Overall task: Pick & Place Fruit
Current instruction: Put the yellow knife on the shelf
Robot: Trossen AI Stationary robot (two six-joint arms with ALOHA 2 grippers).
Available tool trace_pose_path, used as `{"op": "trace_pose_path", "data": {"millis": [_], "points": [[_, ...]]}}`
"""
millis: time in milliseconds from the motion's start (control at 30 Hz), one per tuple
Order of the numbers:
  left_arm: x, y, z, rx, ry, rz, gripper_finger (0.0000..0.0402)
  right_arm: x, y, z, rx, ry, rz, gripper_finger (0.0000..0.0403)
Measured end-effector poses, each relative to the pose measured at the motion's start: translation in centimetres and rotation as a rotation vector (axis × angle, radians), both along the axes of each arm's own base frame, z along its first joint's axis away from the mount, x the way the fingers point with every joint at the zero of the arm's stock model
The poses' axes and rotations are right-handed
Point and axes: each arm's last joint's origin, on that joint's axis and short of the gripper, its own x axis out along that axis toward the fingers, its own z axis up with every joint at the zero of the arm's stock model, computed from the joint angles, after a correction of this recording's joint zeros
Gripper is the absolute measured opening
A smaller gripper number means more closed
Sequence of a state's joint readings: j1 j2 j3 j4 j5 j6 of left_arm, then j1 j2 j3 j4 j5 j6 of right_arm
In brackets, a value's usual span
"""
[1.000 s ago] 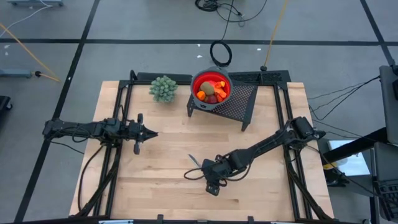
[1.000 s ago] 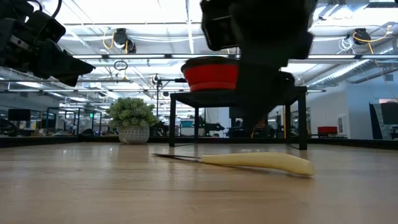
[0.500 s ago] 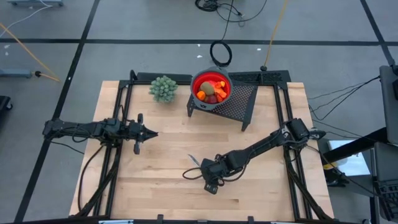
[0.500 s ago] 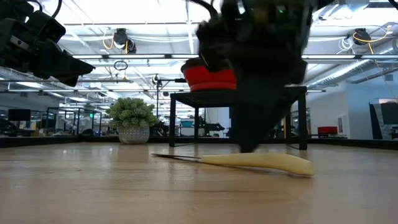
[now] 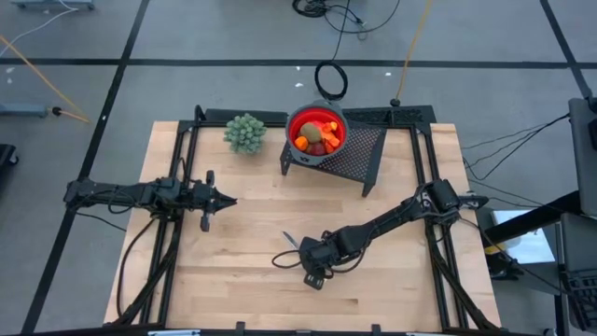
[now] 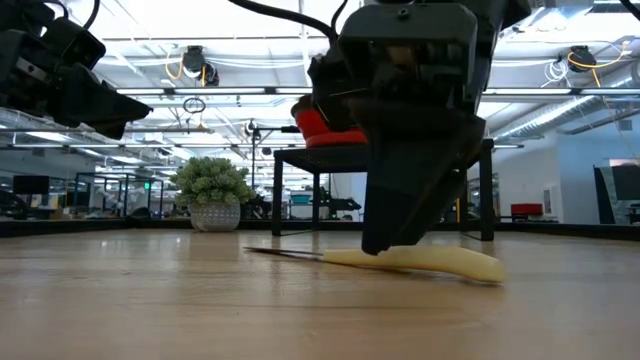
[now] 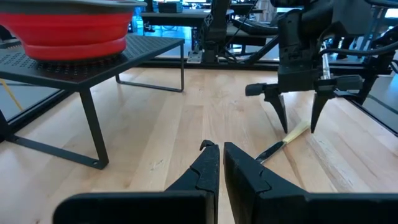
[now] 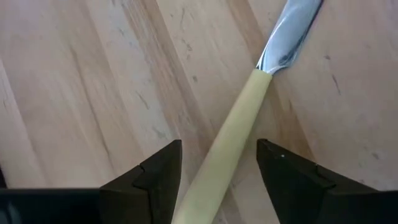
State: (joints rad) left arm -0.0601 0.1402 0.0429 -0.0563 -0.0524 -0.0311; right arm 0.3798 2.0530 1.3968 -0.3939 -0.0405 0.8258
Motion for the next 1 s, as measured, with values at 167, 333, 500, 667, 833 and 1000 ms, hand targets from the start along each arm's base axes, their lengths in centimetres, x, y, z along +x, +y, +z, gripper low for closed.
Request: {"op": "trace_pose_path", "data": {"millis": [167,333,500,667,833,1000], "points": [[0.02,0.00,-0.03,0.001,0.004,-0.001,0.0026,-0.08,-0.04,-0.13,-0.025,0.004,-0.008,0.0185],[0.02,-0.01,-0.03,0.001,0.004,-0.001,0.0026,-0.17,-0.11,-0.28,-0.030,0.015,-0.013,0.0133],[0.02,-0.01,-0.03,0.001,0.004,-0.001,0.0026,-0.33,-0.19,-0.38,-0.040,0.034,-0.020,0.0076],[0.02,0.00,-0.03,0.000,0.004,-0.001,0.0026,-0.42,-0.21,-0.44,-0.024,0.051,-0.051,0.0053],[0.02,0.00,-0.03,0.001,0.004,0.000,0.0026,-0.83,-0.37,-0.45,-0.023,0.101,-0.096,0.0056],[0.02,0.00,-0.03,0.000,0.004,0.000,0.0026,-0.98,-0.43,-0.23,-0.026,0.107,-0.098,0.0055]]}}
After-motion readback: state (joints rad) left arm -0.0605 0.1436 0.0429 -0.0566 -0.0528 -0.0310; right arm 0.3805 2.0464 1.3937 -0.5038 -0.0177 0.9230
